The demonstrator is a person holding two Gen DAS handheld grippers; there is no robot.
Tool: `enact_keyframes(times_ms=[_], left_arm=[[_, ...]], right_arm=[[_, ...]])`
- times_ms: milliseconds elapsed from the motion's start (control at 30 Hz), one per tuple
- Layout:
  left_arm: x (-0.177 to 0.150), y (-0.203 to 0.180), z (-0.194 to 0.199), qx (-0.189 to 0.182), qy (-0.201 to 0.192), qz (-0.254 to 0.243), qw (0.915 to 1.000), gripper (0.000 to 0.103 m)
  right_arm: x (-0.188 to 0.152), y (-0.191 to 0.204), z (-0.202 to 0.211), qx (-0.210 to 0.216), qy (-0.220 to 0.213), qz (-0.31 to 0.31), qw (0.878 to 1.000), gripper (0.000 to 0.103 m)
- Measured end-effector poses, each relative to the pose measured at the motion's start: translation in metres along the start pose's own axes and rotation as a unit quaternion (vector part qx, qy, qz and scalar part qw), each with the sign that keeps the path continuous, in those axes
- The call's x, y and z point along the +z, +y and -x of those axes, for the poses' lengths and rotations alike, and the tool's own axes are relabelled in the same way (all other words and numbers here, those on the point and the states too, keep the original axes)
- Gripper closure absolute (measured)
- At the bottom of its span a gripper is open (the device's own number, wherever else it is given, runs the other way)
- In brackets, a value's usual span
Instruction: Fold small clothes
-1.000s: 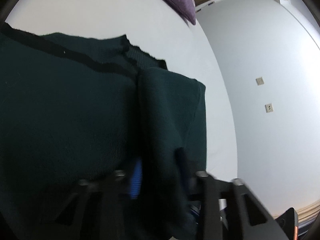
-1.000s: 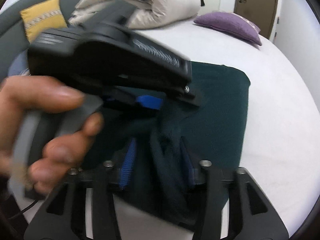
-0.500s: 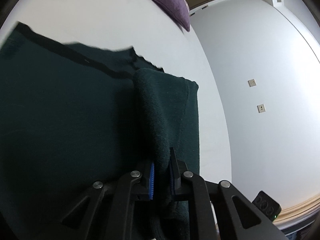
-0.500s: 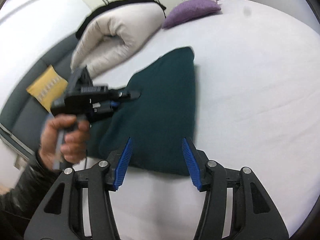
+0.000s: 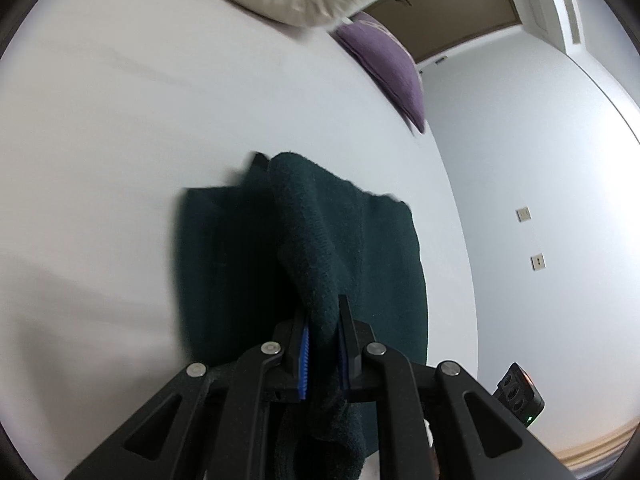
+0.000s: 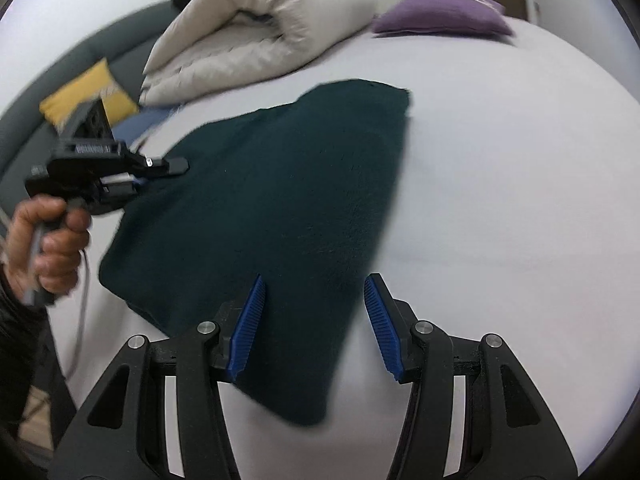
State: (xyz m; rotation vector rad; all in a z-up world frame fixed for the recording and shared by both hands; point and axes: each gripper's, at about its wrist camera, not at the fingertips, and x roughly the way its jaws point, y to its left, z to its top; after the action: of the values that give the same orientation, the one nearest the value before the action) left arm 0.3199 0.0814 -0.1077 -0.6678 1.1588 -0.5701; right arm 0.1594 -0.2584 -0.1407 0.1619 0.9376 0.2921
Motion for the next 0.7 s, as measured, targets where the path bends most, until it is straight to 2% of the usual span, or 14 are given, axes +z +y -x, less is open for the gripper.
enact_keyframes(times_ms=[133, 200, 333, 400, 500, 567, 633, 667, 700], left_arm=[[0.002, 0.022, 0.011, 0.002, -0.011, 0.014, 0.9998, 0.091], [0.000, 0.030, 0.014, -0.002, -0.014, 0.018, 0.9997, 0.091], [-0.004, 0.046, 0.004, 0.012, -0.009, 0.028, 0.9995, 0.089], [-0.006, 0.059, 0.000, 0.011, -0.015, 0.050, 0.9986, 0.087], [-0.013, 0.063, 0.002, 0.003, -0.034, 0.056, 0.9978, 0.082], [-0.016, 0.058, 0.012, 0.024, -0.051, 0.053, 0.9970, 0.080], [-0.023, 0.045, 0.033, 0.073, -0.085, 0.024, 0.9934, 0.078], [-0.030, 0.030, 0.046, 0.098, -0.112, -0.002, 0.9888, 0.078], [-0.035, 0.019, 0.052, 0.107, -0.125, -0.022, 0.9862, 0.078]], right_arm=[[0.005, 0.034, -0.014, -0.026, -0.002, 0.042, 0.999, 0.051], [0.000, 0.040, -0.012, -0.023, -0.001, 0.048, 0.999, 0.047], [-0.001, 0.049, -0.019, -0.041, 0.011, 0.067, 0.997, 0.046], [-0.005, 0.052, -0.025, -0.048, 0.017, 0.070, 0.996, 0.045], [-0.006, 0.050, -0.027, -0.042, 0.017, 0.058, 0.997, 0.045], [-0.003, 0.046, -0.023, -0.029, 0.018, 0.041, 0.999, 0.045], [0.003, 0.036, -0.010, -0.004, 0.006, 0.011, 1.000, 0.046], [0.004, 0.031, -0.002, 0.008, -0.004, -0.002, 1.000, 0.046], [0.009, 0.023, 0.006, 0.031, -0.014, -0.023, 0.999, 0.046]])
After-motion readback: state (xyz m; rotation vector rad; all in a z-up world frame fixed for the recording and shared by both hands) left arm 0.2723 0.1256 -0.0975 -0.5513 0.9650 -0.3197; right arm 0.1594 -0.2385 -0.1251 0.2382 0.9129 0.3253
